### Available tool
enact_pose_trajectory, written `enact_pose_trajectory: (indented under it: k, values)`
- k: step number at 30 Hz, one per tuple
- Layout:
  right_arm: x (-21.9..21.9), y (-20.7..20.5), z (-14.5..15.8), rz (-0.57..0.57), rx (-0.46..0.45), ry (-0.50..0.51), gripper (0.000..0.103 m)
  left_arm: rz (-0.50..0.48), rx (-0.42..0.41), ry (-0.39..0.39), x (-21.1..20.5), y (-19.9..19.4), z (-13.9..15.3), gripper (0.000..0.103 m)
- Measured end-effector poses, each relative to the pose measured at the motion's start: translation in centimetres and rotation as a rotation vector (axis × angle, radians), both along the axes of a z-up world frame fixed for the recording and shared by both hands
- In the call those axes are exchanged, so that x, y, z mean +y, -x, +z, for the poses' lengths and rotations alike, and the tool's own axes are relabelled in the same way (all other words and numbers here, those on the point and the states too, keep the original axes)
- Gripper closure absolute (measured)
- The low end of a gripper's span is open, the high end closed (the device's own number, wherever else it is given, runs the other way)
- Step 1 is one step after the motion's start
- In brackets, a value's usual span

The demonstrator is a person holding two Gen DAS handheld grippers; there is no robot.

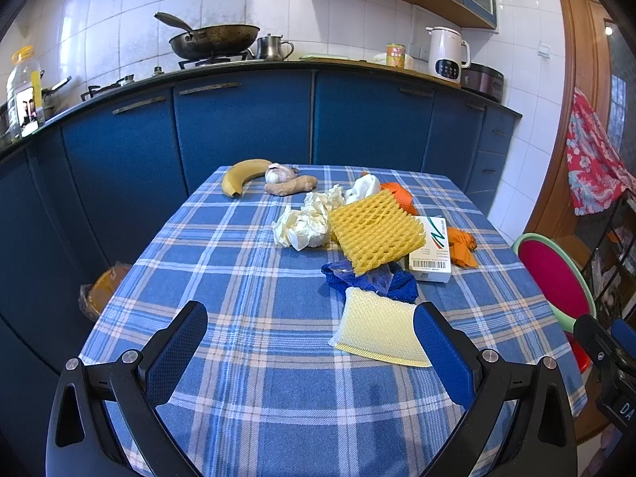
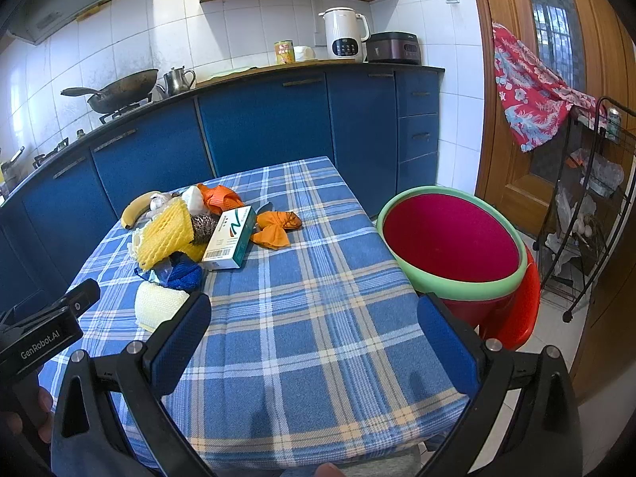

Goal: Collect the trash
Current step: 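Grasp the yellow foam net with the left tool while the right tool grasps the orange glove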

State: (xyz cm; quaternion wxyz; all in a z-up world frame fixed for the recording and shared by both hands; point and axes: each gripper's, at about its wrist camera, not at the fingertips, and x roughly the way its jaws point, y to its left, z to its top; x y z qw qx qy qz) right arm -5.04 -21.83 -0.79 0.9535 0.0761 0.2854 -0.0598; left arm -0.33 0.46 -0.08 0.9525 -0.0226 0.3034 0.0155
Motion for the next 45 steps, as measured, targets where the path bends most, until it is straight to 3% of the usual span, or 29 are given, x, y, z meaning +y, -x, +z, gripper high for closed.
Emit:
enact_pose_trajectory:
  k: [10,24,34,37,39,44,45]
  values:
    - [-0.5,-1.2,-0.7,-0.007,0.022,-0.002,0.001,-0.016,0.030,-0.002,-0.2,-2.2,-0.2,0.000]
    - [-2.3,-5.0,-1.2,-0.026,0.062,-0.010,0.001,-0.087,0.083,-0.015,-2.5,-9.2,0.1,0.000]
    - [-2.9,-8.0,-1.3,0.006,0.080,-0.019,0.001,-0.122,0.151,-0.053,-4.2,-13.7,-1.5,0.001]
    - [-2.9,-8.9,-1.3,0.022,0.088,-0.023,0.001,-0.136,0.168,-0.046,-4.4,-14.5,-2.1,0.008]
    - [-2.8,-9.4,-1.4,0.035,0.092,-0.025,0.001,-0.157,0.203,-0.018,-4.4,-15.1,-2.7,0.021]
    - [-2.6,-10.8,-1.5,0.073,0.101,-0.021,0.001,-0.211,0.251,0.076,-4.3,-15.6,-3.7,0.077]
    - [-2.5,-11.1,-1.5,0.081,0.102,-0.019,0.001,-0.217,0.247,0.091,-4.3,-15.4,-3.6,0.080]
